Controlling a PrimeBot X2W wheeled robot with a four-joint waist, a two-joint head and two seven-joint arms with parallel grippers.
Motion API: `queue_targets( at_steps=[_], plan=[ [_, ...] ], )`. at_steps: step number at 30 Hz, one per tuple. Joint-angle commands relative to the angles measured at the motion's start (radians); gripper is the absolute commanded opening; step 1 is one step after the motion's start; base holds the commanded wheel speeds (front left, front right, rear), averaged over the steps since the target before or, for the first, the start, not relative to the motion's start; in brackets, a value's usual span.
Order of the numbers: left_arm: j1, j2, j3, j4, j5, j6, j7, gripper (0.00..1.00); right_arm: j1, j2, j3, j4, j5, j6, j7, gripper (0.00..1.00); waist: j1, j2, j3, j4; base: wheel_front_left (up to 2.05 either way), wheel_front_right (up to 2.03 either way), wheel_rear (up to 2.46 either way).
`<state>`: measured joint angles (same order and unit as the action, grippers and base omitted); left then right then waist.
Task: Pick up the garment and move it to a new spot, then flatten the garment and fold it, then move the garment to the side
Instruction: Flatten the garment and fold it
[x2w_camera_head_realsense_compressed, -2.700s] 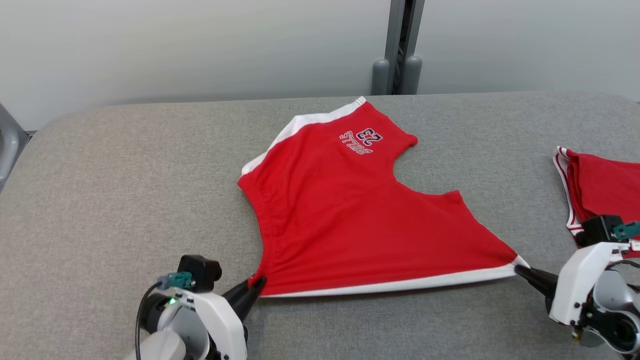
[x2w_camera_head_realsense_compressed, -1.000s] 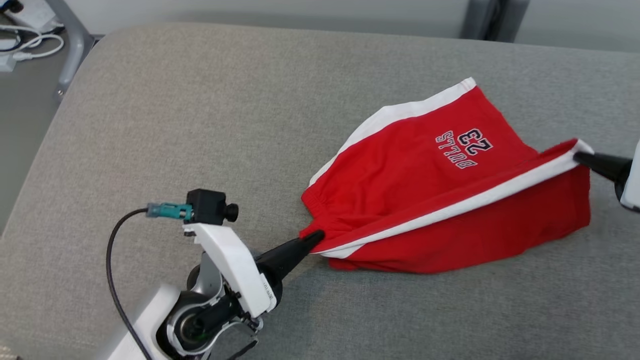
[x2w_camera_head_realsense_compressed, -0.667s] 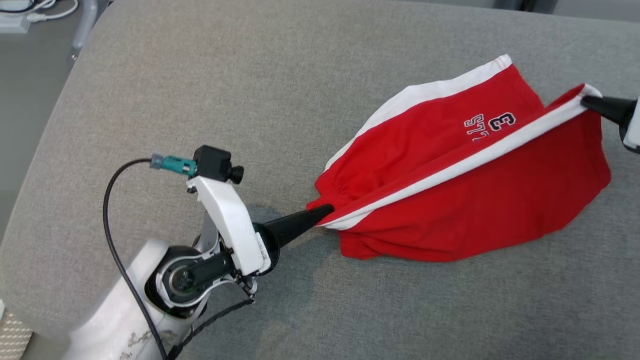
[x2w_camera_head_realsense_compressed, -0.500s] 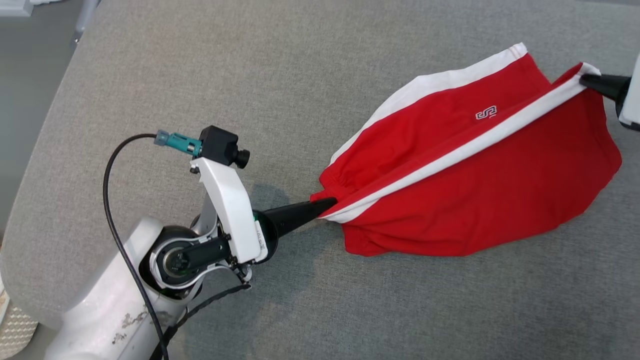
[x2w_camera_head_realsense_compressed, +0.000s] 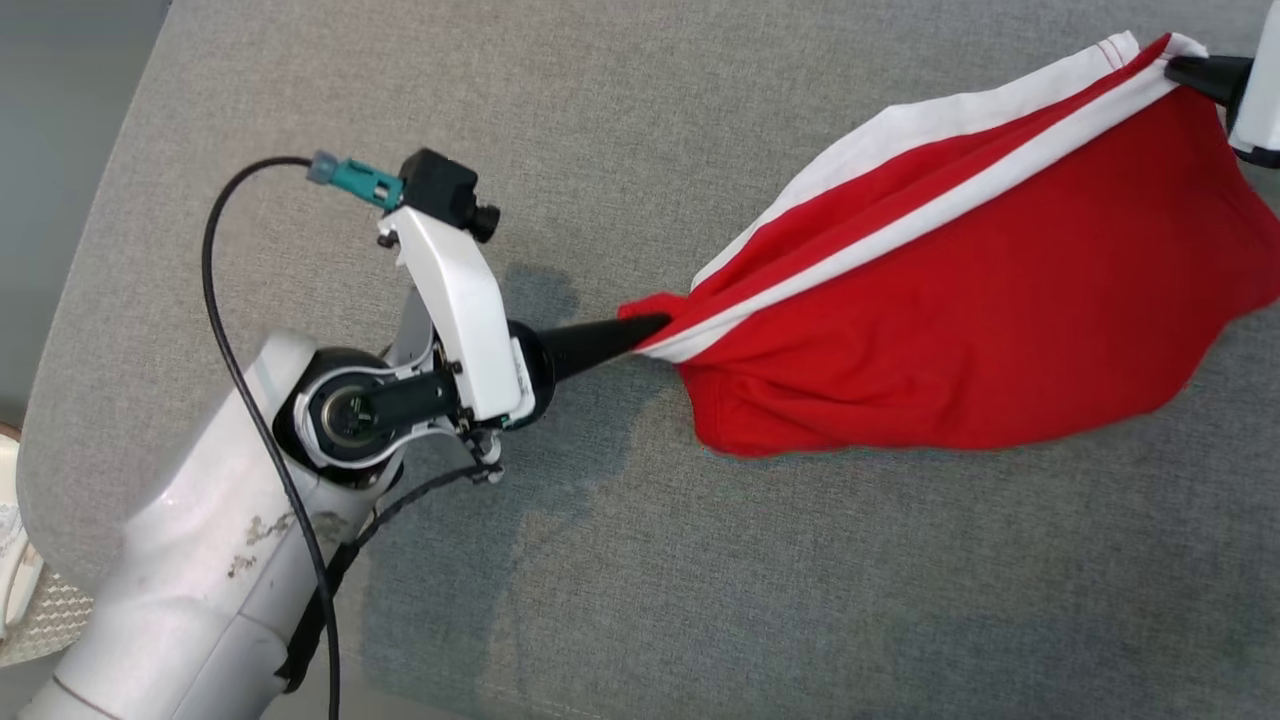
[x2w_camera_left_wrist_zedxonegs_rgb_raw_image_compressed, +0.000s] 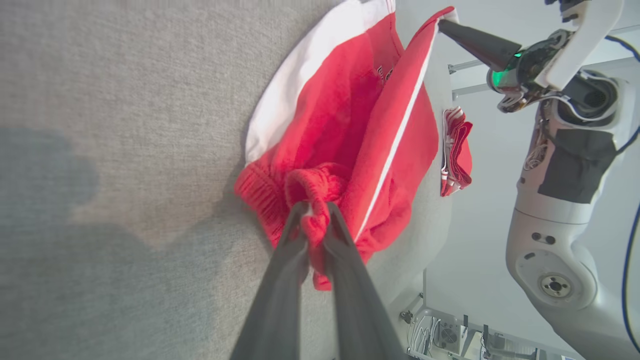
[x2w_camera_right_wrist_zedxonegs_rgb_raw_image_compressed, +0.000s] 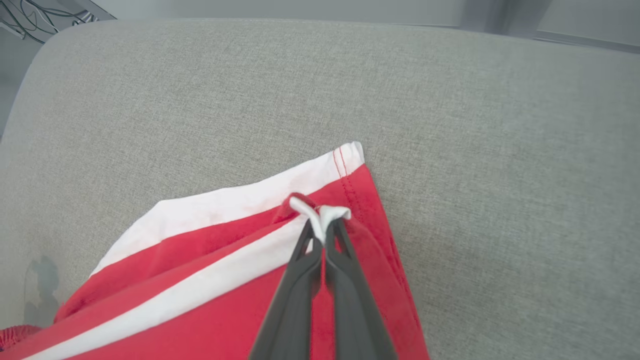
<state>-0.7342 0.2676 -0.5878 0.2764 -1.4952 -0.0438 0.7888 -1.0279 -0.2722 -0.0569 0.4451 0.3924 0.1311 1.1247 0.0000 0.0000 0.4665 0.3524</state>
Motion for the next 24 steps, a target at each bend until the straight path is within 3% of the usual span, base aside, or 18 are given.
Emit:
queue_targets(
  at_steps=[1, 24],
  plan=[
    [-0.039, -0.007, 0.010, 0.023, 0.002, 0.000, 0.001, 0.00, -0.027, 0.004, 0.009, 0.023, -0.009, -0.001, -0.022, 0.00, 0.0000, 0.0000, 0.014, 0.000, 0.00, 0.00, 0.00],
    [-0.142, -0.074, 0.015, 0.183, 0.029, -0.047, -0.042, 0.00, -0.162, -0.012, 0.104, 0.229, -0.004, -0.001, -0.226, 0.00, 0.0000, 0.0000, 0.062, 0.008, 0.00, 0.00, 0.00]
  ],
)
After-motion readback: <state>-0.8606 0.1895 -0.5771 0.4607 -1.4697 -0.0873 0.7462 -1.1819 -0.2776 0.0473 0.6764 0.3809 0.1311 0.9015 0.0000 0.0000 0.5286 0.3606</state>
